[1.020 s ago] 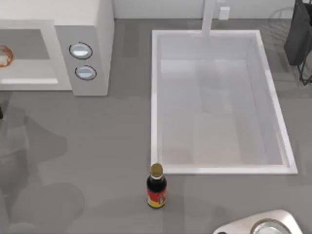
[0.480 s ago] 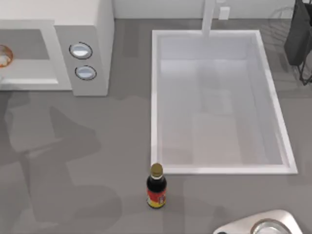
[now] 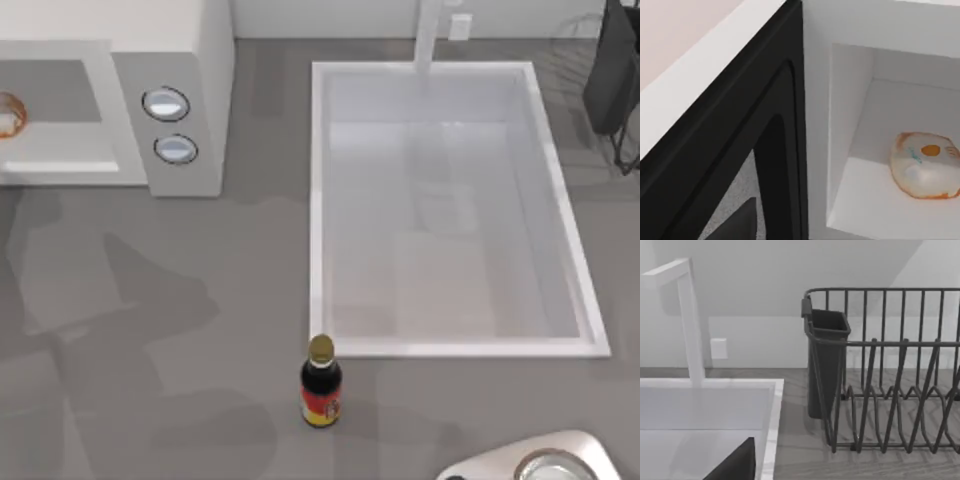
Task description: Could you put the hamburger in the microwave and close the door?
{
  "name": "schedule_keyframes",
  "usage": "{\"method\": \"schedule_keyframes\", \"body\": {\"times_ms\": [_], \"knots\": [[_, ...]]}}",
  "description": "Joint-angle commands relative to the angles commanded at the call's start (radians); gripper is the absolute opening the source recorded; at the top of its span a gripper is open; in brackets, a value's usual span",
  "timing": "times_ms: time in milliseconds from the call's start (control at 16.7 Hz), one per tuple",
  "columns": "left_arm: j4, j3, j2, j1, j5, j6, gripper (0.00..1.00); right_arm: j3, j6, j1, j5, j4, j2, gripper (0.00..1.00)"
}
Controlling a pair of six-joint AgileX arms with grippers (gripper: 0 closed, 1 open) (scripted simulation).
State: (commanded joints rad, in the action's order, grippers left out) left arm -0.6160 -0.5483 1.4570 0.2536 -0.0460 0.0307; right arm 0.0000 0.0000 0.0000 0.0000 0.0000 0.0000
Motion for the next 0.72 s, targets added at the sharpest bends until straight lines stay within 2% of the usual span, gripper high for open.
{"method": "schedule_keyframes", "body": {"times_ms": [360,720], "knots": [[0.198,0.026,-0.067,0.011,0.052,0.015,1.00,0.000,0.000,0.000,0.000,0.000,0.000,1.00],[0.247,0.037,-0.087,0.011,0.065,0.017,1.00,0.000,0.000,0.000,0.000,0.000,0.000,1.00]]}}
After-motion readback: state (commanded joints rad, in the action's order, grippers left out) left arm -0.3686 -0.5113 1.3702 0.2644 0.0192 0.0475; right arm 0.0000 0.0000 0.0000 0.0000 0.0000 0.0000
